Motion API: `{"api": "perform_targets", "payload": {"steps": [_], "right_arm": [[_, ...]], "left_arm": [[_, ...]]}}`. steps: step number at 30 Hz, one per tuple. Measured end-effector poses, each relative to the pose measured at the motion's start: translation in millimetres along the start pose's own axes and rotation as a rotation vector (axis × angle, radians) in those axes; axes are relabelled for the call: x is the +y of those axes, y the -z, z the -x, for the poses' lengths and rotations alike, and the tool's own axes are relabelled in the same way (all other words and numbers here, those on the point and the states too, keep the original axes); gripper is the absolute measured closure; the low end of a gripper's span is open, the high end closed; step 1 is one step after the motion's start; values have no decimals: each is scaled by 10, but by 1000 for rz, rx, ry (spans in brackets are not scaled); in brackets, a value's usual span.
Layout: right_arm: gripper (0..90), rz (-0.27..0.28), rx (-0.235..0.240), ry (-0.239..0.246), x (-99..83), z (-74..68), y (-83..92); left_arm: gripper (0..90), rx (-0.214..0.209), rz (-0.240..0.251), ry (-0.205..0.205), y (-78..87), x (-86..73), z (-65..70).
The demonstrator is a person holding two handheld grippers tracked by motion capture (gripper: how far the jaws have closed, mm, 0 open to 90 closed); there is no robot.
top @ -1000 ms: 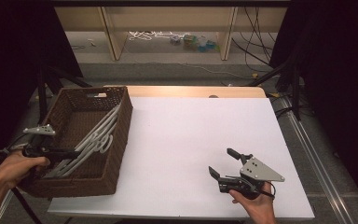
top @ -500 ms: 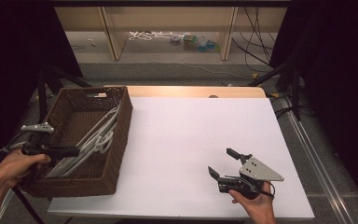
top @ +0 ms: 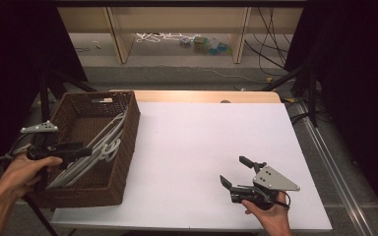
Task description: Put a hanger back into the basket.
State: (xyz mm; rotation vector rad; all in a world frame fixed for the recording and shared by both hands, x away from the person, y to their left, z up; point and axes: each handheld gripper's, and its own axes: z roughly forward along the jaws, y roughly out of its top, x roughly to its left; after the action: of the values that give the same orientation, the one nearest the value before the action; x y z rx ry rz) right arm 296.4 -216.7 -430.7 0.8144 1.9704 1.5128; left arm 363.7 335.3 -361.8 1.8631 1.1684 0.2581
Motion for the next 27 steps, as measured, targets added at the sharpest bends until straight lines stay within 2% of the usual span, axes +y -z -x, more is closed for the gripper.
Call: {"api": "perform_targets", "payload": {"steps": [2, 3, 7, 11, 12, 13, 17, 18, 20, 25, 27], "right_arm": [[159, -2, -1, 1, -2, 1, 1], [159, 14, -8, 19, -1, 15, -6], [159, 13, 9, -11, -9, -6, -15], [158, 28, -3, 18, -9, 12, -24], [159, 29, -2, 18, -9, 11, -23], [159, 15, 9, -10, -8, -5, -17], [158, 4, 1, -1, -5, 5, -3], [159, 17, -7, 19, -3, 18, -8], [159, 3, 2, -2, -5, 3, -3], [159, 5, 6, -4, -5, 1, -5], [159, 15, -8, 19, 0, 15, -6]], "left_arm": [[357, 22, 37, 4, 15, 35, 76], [349, 23, 63, -6, 25, 50, 111], [312, 26, 141, 8, 49, 114, 273], [268, 34, 163, -29, 17, 167, 416], [265, 30, 168, -31, -2, 177, 456], [254, 25, 174, -33, -16, 182, 476], [236, 1, 214, -33, -80, 206, 583], [234, -3, 224, -28, -95, 209, 614], [218, -16, 234, -25, -129, 217, 679], [190, -35, 262, -49, -204, 232, 855], [192, -48, 277, -55, -242, 234, 930]]}}
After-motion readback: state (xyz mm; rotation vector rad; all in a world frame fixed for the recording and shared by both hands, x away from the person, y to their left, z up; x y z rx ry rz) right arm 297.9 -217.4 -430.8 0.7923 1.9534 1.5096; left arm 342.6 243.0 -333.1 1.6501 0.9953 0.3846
